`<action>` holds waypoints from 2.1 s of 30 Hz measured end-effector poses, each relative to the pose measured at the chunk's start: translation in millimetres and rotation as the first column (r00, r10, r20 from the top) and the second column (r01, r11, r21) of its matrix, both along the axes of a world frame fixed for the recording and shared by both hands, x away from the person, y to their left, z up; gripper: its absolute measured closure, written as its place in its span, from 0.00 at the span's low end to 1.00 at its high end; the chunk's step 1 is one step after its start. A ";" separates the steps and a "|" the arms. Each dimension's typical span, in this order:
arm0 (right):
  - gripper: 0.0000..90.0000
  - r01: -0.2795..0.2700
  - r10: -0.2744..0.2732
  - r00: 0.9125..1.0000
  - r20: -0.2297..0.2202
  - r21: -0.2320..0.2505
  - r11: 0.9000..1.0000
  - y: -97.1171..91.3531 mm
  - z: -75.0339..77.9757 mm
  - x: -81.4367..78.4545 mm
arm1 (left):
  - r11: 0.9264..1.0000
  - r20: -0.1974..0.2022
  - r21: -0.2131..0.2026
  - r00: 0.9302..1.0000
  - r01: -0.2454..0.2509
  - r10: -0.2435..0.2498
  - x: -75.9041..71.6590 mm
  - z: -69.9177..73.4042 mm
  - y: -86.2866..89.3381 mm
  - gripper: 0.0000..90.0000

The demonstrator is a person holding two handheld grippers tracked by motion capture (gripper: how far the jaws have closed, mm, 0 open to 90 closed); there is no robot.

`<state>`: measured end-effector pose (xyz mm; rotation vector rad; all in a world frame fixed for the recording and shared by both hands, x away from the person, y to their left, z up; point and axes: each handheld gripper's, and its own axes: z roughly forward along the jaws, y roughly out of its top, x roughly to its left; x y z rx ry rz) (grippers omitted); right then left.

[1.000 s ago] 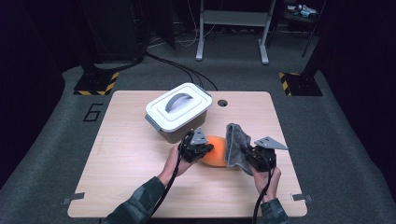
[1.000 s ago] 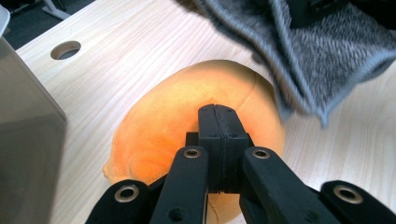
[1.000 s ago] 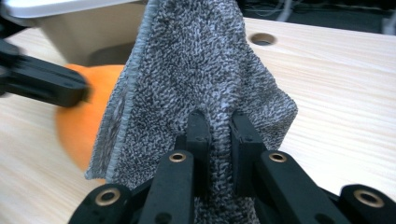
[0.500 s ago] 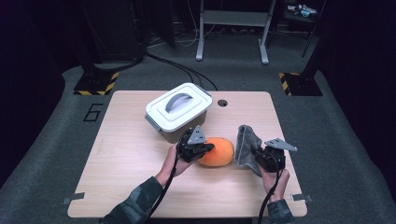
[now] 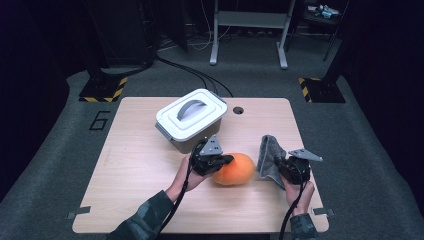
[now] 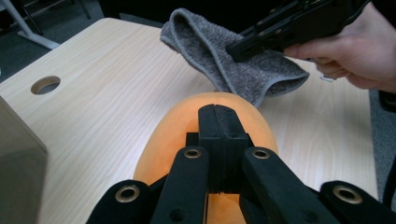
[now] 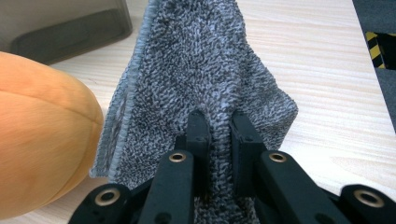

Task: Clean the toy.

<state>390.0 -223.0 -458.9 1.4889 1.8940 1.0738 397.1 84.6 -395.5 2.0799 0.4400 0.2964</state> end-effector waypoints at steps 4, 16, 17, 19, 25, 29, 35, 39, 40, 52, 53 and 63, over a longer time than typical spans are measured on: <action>0.89 0.011 -0.011 1.000 -0.003 0.007 1.000 -1.6 -0.2 -0.1 | 0.999 -0.002 -0.032 1.000 0.011 -0.011 -6.2 7.1 0.6 1.00; 0.89 0.017 -0.017 1.000 -0.026 0.001 1.000 -2.2 -5.0 2.3 | 0.998 -0.057 0.031 0.997 -0.046 0.048 14.9 -14.8 -7.8 1.00; 0.89 0.013 -0.013 1.000 -0.025 0.000 1.000 -2.1 -5.5 2.6 | 0.998 -0.060 0.035 0.996 -0.056 0.059 18.5 -15.7 -7.2 1.00; 0.89 0.013 -0.014 1.000 -0.025 -0.005 1.000 -1.9 -6.4 2.6 | 0.996 -0.052 0.035 0.995 -0.082 0.084 24.1 -17.0 -6.9 1.00; 0.89 0.004 -0.004 1.000 -0.027 0.001 1.000 0.4 -7.2 3.7 | 0.987 -0.047 0.069 0.988 -0.147 0.150 38.5 -21.2 -7.0 0.91; 0.89 -0.007 0.007 1.000 -0.025 -0.002 1.000 4.6 -5.9 3.8 | 0.981 -0.055 0.068 0.981 -0.182 0.185 45.7 -24.8 -5.1 0.71; 0.89 -0.028 0.028 0.999 0.025 -0.004 1.000 12.7 9.2 -3.9 | 0.973 -0.066 0.053 0.971 -0.226 0.229 49.8 -27.5 -1.9 0.65; 0.89 -0.073 0.074 0.995 0.069 -0.012 0.997 25.1 27.0 -15.4 | 0.970 -0.067 0.047 0.968 -0.239 0.242 52.7 -29.1 -0.6 0.66; 0.89 -0.089 0.090 0.993 0.076 -0.015 0.996 28.9 30.6 -17.3 | 0.969 -0.066 0.048 0.967 -0.242 0.245 53.0 -29.2 -0.4 0.66; 0.89 -0.173 0.172 0.985 -0.020 -0.058 0.983 62.9 16.9 6.1 | 0.964 -0.103 -0.009 0.960 -0.264 0.262 46.0 -24.1 19.8 0.53; 0.89 -0.167 0.166 0.986 -0.017 -0.056 0.984 62.9 15.8 7.6 | 0.965 -0.106 -0.012 0.960 -0.264 0.261 43.8 -24.1 22.1 0.53; 0.89 -0.146 0.144 0.989 -0.029 -0.052 0.988 61.2 11.6 18.1 | 0.981 -0.198 0.015 0.961 -0.195 0.195 32.0 -50.0 28.4 0.60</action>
